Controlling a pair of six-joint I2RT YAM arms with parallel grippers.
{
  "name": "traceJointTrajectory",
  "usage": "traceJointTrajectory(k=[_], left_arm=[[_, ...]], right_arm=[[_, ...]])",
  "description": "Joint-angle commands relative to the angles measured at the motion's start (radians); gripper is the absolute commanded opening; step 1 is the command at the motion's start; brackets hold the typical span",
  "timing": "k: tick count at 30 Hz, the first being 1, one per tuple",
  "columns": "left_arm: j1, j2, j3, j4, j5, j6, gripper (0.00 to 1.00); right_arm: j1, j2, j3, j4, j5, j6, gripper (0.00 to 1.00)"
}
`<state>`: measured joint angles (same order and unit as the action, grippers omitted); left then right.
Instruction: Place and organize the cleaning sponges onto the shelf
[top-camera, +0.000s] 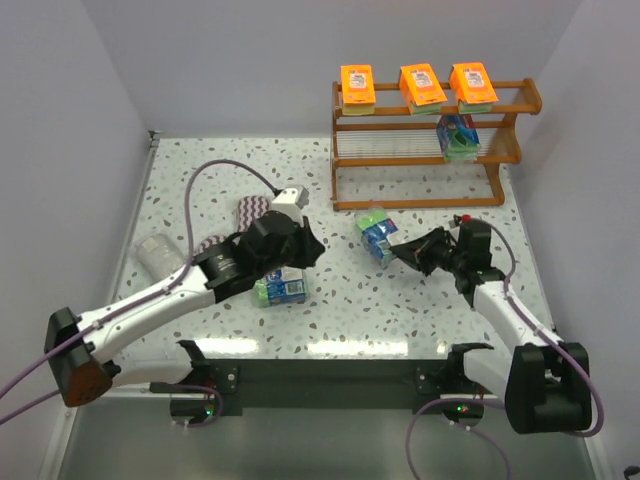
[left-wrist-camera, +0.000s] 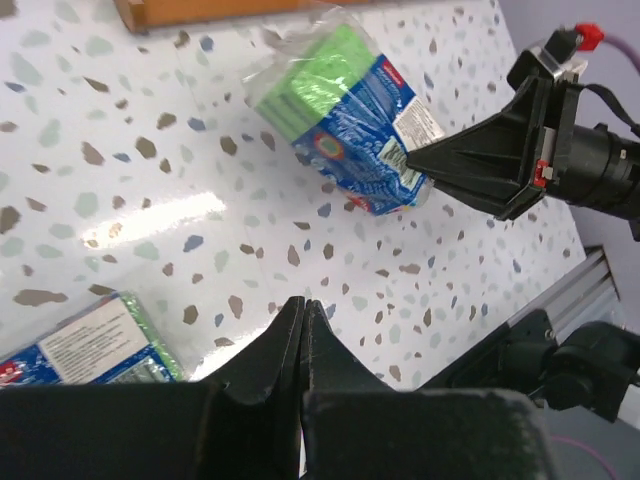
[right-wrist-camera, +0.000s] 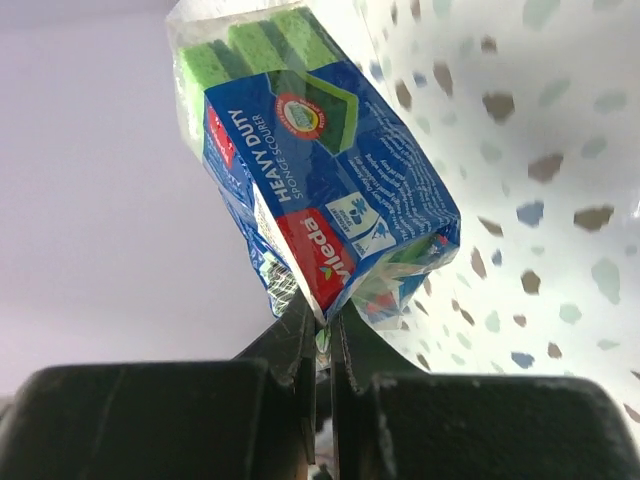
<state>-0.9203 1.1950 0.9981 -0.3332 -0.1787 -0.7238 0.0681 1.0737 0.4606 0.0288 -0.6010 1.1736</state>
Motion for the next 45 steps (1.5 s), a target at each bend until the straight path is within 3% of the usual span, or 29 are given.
traceJointTrajectory(k=[1,10,20,28,45], left_arm=[[0.026,-0.115,0.036,-0.111,-0.143,-0.023,0.00],[0.049,-0.262,-0.016,-0.239,-0.199,-0.075,0.00],[0.051,-0.302,-0.050,-0.273,-0.208,-0.104,0.00],[0.051,-0.331,-0.062,-0.296,-0.234,-0.114,0.00],[0.052,-0.330,-0.065,-0.300,-0.234,-0.123,0.00]], right_arm=[[-0.067,0.044,0.119,0.091,-0.094,0.058,0.00],[-0.157,0.225,0.366,0.235,-0.071,0.166,0.00],[-0.159,0.429,0.657,0.085,0.055,0.127,0.00],[-0.157,0.528,0.747,0.049,0.087,0.118,0.00],[-0.156,0.640,0.802,0.157,0.241,0.205,0.00]])
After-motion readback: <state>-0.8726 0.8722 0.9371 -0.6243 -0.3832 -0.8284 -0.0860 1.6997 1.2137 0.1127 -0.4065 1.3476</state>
